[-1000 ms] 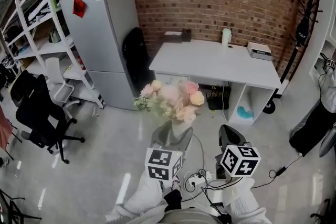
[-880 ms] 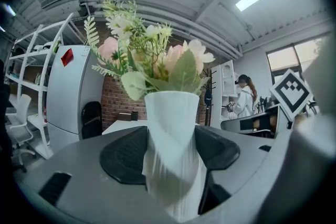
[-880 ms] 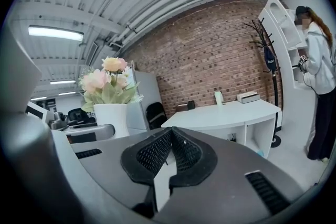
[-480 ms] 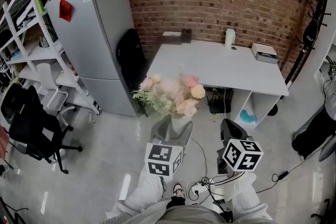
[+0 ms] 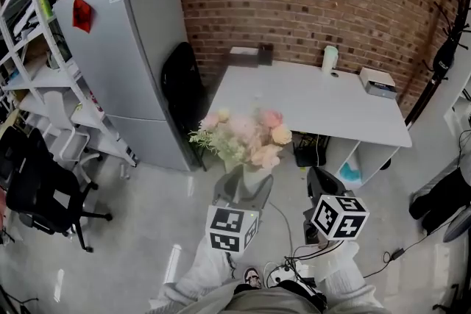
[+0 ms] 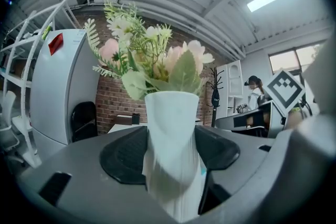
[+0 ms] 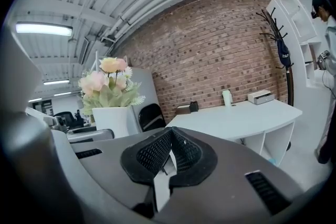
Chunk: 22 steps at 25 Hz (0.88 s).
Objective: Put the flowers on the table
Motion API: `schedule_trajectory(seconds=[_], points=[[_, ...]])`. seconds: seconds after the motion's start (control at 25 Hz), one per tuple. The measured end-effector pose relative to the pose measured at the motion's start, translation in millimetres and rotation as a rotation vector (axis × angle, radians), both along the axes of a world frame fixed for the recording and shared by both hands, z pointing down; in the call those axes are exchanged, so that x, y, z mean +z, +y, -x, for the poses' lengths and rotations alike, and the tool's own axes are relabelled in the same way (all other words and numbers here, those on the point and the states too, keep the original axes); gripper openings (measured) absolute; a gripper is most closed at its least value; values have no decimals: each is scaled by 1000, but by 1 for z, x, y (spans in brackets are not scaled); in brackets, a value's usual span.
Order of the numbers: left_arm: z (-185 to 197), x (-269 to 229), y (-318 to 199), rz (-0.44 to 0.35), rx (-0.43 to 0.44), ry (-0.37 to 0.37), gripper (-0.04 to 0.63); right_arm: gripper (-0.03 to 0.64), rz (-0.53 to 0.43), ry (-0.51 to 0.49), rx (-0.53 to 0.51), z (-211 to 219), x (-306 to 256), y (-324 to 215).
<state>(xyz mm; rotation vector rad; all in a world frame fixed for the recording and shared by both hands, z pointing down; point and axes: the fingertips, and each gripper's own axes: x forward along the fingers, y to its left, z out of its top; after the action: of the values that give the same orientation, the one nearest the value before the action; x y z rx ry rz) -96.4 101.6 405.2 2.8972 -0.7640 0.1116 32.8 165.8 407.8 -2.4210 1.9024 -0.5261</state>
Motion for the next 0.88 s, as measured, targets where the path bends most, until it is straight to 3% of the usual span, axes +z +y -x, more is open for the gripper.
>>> schedule_trajectory(seconds=[0.4,0.88], points=[[2,15,-35,30,-26,-28,293,23,32,-27,-1,-13,10,-29],[-21,21,-84,0,-81,-21,291,23,3,-28,-41,-52,14,-85]])
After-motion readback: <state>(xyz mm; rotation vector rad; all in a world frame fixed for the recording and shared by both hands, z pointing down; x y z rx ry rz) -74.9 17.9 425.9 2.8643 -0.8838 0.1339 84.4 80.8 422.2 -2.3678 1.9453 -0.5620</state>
